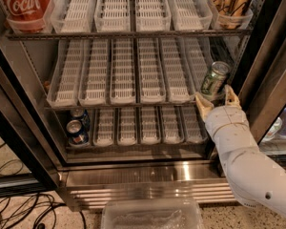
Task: Pick green can from middle shelf of fridge
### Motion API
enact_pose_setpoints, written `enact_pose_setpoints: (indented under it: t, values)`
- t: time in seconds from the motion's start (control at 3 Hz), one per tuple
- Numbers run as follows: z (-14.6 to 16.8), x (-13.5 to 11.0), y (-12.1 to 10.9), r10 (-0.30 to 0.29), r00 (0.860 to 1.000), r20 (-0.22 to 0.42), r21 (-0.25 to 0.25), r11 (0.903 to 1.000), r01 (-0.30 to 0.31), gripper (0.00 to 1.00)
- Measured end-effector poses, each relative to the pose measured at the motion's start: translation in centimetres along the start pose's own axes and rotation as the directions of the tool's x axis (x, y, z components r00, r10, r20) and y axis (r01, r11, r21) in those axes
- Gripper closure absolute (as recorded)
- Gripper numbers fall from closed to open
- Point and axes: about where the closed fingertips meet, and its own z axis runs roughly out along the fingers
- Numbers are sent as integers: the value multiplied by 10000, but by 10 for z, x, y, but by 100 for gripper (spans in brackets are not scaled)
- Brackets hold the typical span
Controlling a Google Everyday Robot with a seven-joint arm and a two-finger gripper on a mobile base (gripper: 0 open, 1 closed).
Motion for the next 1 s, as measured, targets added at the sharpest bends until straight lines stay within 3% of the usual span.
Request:
enact_pose_setpoints:
  t: [1.0]
  values:
    - [17, 6, 0, -7, 10000, 20, 338, 9994, 7, 38]
